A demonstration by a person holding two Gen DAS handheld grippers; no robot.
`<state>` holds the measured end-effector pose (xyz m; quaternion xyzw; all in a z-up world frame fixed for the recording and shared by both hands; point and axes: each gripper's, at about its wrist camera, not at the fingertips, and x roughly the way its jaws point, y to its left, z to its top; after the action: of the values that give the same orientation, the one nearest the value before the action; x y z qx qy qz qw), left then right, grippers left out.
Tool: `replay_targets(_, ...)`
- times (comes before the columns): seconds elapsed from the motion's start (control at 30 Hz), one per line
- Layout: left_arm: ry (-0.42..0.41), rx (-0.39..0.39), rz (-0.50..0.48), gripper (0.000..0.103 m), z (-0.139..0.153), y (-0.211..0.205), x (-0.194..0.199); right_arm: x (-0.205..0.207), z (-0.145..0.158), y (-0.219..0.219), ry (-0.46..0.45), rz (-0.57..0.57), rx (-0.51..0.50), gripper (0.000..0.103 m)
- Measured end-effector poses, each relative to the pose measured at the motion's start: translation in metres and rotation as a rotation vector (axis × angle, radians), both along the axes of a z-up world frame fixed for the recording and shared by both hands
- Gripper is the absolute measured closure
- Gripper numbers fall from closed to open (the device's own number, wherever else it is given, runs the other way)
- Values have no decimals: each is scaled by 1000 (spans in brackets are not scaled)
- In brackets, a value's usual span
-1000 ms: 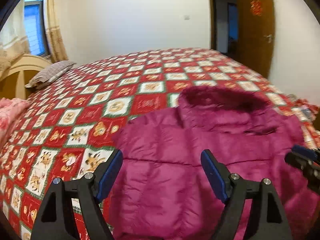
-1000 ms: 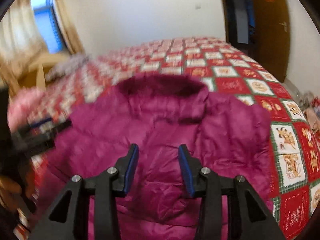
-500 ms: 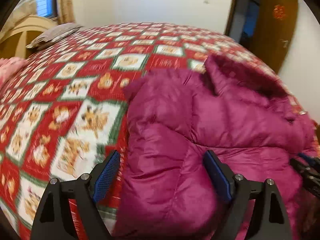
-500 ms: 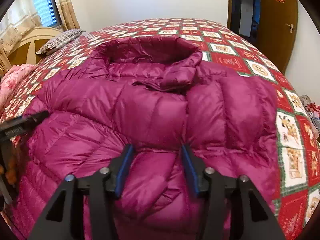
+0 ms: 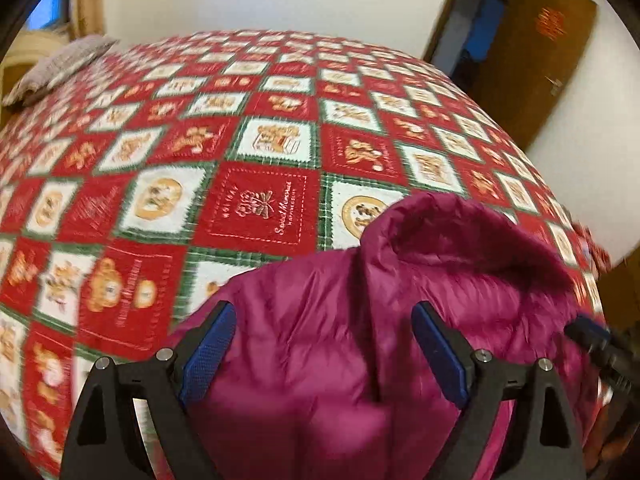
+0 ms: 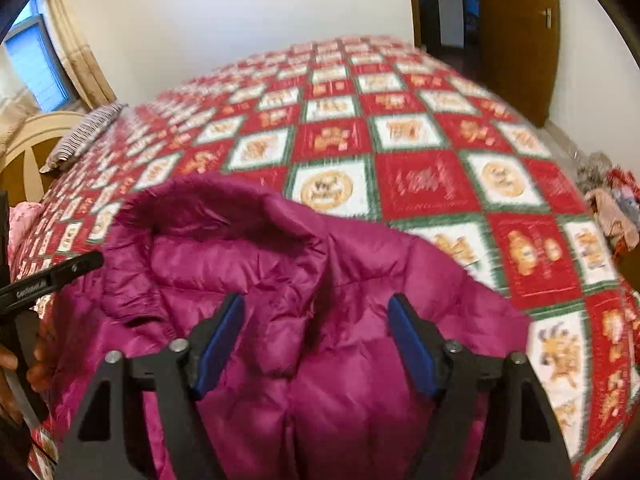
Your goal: Fold large clothes
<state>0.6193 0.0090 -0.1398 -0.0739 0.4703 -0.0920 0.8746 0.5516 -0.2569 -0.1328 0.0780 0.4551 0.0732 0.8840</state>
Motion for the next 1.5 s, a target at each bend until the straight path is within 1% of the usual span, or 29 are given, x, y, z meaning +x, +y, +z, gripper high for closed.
replay_targets(0.03,23,-14,-3,13,-6,-5,2,4,-8,2,39,11,-6,49)
replay_targets(0.07,37,-9,-7,13,-10,-10,5,7,-15,7,69,30,-19,81)
replay_targets(0.1,36,4,-15,15,-11,-15,7,7,-17,9,71,58,-8,88)
replay_targets(0.13,-9,4,-43,40,-6,-20,2,7,-17,7,55,62,-10,88)
replay_targets(0.17,-36,-10,-74,81,-1,-22,-2,3,-13,5,14,54,-28,88)
replay_targets(0.2,-42,-23,-96,92,3,-23,-5,-1,-12,1,-12,46,-29,88)
replay_targets(0.27,-65,-57,-89,93,9,-16,-15,-3,-19,-10,-1,23,-11,88)
replay_targets(0.3,-81,-55,-81,93,10,-13,-20,-5,-27,-16,13,18,-1,90)
replay_targets(0.37,-95,-13,-69,93,3,-9,-26,-9,-34,-21,0,22,21,90)
replay_targets(0.43,-64,9,-56,93,-15,-7,-25,-13,-32,-24,-14,18,32,89)
replay_targets(0.47,-55,8,-48,93,-25,-5,-25,-15,-31,-23,-14,16,31,86)
replay_targets(0.53,-90,-8,-37,91,-33,1,-30,-20,-27,-24,-10,16,24,79)
replay_targets(0.6,-100,0,-33,90,-33,0,-30,-33,-14,-26,-31,-2,8,66)
replay_targets(0.63,-104,15,-35,90,-33,-1,-31,-37,-8,-25,-48,-13,3,66)
replay_targets(0.7,-109,22,-37,90,-33,-2,-31,-50,19,-26,-139,-69,-35,65)
replay_targets(0.77,-111,21,-34,90,-33,-4,-31,-50,40,-22,-206,-111,-45,64)
replay_targets(0.83,-114,31,-32,90,-33,-5,-30,-36,57,-11,-225,-139,-35,63)
replay_targets(0.9,-119,61,-33,90,-32,-9,-30,-11,56,2,-178,-158,-7,63)
replay_targets(0.97,-123,89,-33,88,-30,-12,-32,13,38,17,-91,-173,22,64)
replay_targets(1.07,-103,88,-31,83,-18,-6,-41,24,-11,29,61,-168,-14,65)
replay_targets(1.1,-101,70,-24,82,-10,-1,-48,20,-27,33,74,-140,-37,65)
replay_targets(1.13,-102,58,-24,78,-6,2,-53,13,-27,36,22,-117,-66,65)
replay_targets(1.2,-122,25,-41,69,9,7,-67,1,-31,51,-59,-28,-206,64)
replay_targets(1.27,-184,20,-55,55,30,4,-76,-4,-32,56,-84,-16,-243,64)
replay_targets(1.3,-215,21,-58,51,40,0,-77,-4,-33,57,-85,-17,-248,63)
replay_targets(1.37,-298,20,-81,24,62,-15,-70,-4,-34,58,-91,-17,-258,63)
replay_targets(1.4,-333,23,-77,19,69,-27,-62,-4,-33,57,-95,-17,-259,63)
replay_targets(1.43,-342,27,-59,16,71,-36,-51,-6,-34,57,-98,-18,-258,63)
replay_targets(1.5,-314,40,-8,16,66,-48,-31,-9,-35,56,-102,-19,-248,63)
